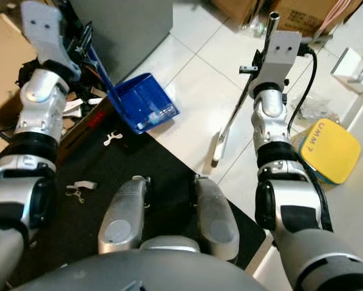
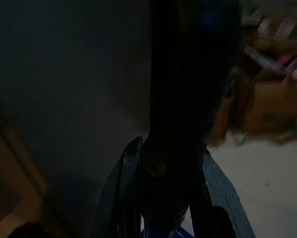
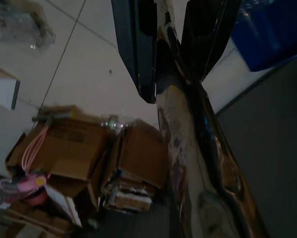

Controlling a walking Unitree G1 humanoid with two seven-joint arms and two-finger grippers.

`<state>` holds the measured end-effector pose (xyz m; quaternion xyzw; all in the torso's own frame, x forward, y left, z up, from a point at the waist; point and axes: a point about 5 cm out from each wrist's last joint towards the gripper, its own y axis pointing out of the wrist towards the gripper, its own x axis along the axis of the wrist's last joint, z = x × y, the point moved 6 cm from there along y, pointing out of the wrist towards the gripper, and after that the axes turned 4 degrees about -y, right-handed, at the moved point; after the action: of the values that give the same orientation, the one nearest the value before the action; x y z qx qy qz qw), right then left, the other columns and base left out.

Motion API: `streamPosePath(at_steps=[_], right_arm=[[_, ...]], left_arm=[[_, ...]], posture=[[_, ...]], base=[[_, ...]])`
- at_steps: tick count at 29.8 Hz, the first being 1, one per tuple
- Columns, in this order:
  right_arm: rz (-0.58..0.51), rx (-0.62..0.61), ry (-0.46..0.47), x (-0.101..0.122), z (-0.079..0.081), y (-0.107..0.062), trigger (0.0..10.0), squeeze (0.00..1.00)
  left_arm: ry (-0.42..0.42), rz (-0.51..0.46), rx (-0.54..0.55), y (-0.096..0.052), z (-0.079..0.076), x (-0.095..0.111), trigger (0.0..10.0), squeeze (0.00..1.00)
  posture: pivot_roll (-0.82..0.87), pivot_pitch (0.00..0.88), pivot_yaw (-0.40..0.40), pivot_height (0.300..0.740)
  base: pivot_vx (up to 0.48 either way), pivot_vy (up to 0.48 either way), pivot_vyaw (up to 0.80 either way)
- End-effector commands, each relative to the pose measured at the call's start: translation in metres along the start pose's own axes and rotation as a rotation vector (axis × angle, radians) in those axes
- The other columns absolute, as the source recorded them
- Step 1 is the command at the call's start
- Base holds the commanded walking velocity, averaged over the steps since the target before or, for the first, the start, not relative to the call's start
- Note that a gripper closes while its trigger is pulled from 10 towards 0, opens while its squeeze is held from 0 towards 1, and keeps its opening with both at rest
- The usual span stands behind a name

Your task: Sweep floor

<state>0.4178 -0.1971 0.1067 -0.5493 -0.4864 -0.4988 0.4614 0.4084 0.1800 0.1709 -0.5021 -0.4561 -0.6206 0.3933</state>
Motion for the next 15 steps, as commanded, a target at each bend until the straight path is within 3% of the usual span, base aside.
streamPosePath(at_steps=[1,3,4,5,10,15], right_arm=[[-0.029,-0.013,-0.012,0.007,-0.006,0.002,10.0,0.0],[-0.031,-0.016,-0.014,0.008,-0.007,0.003,10.0,0.0],[-0.033,-0.024,-0.016,0.01,-0.01,0.004,10.0,0.0],[-0.034,-0.029,-0.017,0.01,-0.011,0.005,10.0,0.0],[-0.044,-0.042,-0.01,0.013,-0.014,0.006,10.0,0.0],[-0.097,-0.056,0.061,0.023,-0.015,0.006,10.0,0.0]], left_arm=[[-0.037,-0.066,-0.059,0.003,-0.017,0.017,10.0,0.0],[-0.048,-0.086,-0.098,0.002,-0.026,0.024,10.0,0.0],[-0.077,-0.112,-0.167,0.0,-0.042,0.036,10.0,0.0],[-0.08,-0.128,-0.192,-0.002,-0.048,0.042,10.0,0.0],[-0.074,-0.164,-0.21,-0.005,-0.055,0.057,10.0,0.0],[0.015,-0.192,-0.169,-0.01,-0.059,0.066,10.0,0.0]], posture=[[0.2,0.012,-0.054,0.74],[0.2,0.0,-0.057,0.74],[0.21,0.0,-0.056,0.74],[0.21,0.0,-0.054,0.74],[0.21,0.0,-0.052,0.74],[0.23,0.0,-0.048,0.74]], base=[[0.0,0.0,0.0],[0.0,0.0,0.0],[0.0,0.0,0.0],[0.0,0.0,0.0],[0.0,0.0,0.0],[0.0,0.0,0.0]])
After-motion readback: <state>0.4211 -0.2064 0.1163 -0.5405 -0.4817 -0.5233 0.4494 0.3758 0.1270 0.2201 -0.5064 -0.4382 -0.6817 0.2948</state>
